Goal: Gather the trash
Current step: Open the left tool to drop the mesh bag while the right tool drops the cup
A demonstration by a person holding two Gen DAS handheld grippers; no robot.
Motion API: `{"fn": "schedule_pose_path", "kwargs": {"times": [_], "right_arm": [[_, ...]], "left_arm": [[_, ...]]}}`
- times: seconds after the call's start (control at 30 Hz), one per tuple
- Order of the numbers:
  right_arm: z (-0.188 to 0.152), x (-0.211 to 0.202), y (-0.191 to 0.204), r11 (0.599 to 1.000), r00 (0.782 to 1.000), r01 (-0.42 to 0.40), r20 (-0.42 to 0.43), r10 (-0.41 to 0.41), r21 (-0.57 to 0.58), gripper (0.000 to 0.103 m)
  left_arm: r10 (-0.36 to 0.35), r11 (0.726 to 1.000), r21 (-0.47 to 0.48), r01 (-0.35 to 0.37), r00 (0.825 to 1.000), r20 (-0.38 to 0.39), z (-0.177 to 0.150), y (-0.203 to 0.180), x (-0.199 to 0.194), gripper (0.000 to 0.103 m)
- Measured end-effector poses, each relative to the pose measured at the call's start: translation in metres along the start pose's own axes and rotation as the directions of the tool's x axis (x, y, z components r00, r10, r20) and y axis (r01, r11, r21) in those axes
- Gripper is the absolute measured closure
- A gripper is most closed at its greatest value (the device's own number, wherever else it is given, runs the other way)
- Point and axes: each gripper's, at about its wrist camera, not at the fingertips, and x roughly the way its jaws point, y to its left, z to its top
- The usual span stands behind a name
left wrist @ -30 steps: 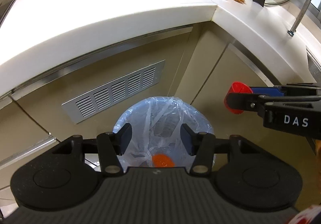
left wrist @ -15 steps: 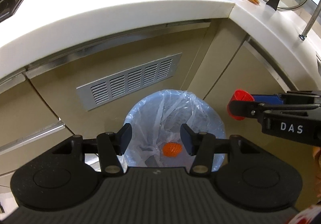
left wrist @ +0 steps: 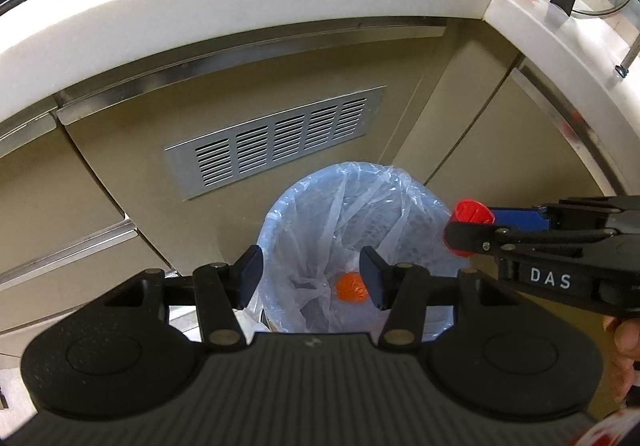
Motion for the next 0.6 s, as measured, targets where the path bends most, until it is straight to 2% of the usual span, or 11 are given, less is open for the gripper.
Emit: {"fn": "schedule_pose_path", "kwargs": {"times": [0.37,0.43,0.47,0.5,0.6], "right_arm": [[0.001,0.01,-0.005,1.0,1.0,-0.009,-0.011,0.01,0.026,0.068],[0.002,0.012,-0.006,0.999,1.0,-0.011,-0.017,0.011,0.036,0.056],[0.002,0.012,-0.007,0.999,1.0,-0.007,-0.012,0.008,0.041,0.043],[0.002,0.012,-0.007,0.999,1.0,-0.007,-0.009,0.007,0.042,0.039],[0.003,0.014,-0.007,0.999,1.0,-0.004,-0.017,0.004,0.039,0.039]], "left_arm": [[0.005,1.0,-0.012,-0.005,1.0,-0.011,0.001,0.001,0.005,0.054],[0.007,1.0,-0.014,-0.007,1.0,-0.014,0.002,0.001,0.006,0.054],[0.008,1.0,-0.016,-0.008,1.0,-0.016,0.002,0.001,0.007,0.054],[0.008,1.0,-0.017,-0.009,1.0,-0.017,0.002,0.001,0.008,0.054],[0.008,1.0,-0.018,-0.008,1.0,-0.018,0.003,0.001,0.008,0.054]]}}
